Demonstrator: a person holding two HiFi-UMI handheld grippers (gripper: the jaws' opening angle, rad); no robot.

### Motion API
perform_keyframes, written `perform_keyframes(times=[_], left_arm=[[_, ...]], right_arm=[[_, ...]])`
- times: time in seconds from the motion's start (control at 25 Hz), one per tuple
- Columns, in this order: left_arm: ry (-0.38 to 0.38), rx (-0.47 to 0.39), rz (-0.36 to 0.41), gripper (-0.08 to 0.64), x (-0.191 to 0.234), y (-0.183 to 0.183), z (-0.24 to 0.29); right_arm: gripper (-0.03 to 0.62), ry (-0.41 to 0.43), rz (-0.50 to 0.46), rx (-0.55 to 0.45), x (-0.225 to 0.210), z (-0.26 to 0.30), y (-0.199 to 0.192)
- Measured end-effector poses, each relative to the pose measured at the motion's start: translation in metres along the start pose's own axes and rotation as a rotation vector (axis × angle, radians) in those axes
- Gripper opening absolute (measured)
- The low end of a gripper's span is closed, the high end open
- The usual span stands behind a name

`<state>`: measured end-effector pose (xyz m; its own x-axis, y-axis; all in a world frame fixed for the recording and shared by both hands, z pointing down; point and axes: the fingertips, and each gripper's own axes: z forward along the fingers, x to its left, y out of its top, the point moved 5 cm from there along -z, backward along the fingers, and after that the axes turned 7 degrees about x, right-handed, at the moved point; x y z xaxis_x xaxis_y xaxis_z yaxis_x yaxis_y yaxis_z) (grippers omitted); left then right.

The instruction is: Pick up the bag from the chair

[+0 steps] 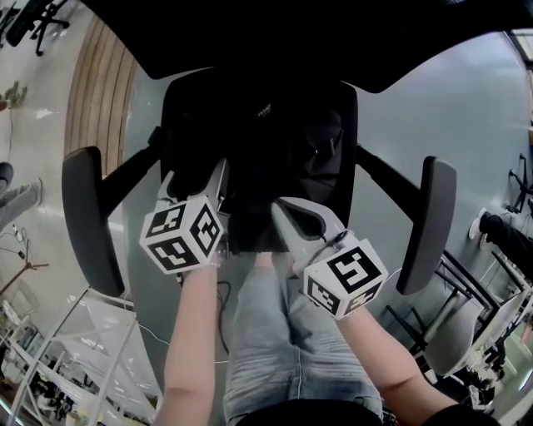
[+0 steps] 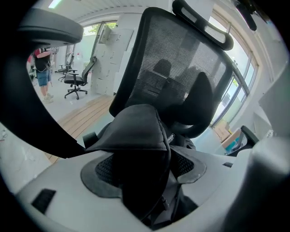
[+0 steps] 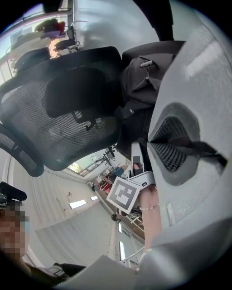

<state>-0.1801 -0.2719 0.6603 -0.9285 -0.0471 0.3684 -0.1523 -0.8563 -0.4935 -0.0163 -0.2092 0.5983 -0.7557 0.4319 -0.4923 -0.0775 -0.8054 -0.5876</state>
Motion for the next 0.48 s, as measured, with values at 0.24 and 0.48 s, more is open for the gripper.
perform_keyframes(times=[0.24,0.48], left_arm=[[0.001,0.026,0.004,0.31,0.007,-0.001,0.017],[0.01,0.046,0.04,0.221,0.007,-0.003,0.018]], right_arm=[[-0.003,-0.009,0.014,-0.006,-0.009,0.002,-0.002],[-0.003,-0.018,0.019,-0.013,-0.011,0.001,0.002]])
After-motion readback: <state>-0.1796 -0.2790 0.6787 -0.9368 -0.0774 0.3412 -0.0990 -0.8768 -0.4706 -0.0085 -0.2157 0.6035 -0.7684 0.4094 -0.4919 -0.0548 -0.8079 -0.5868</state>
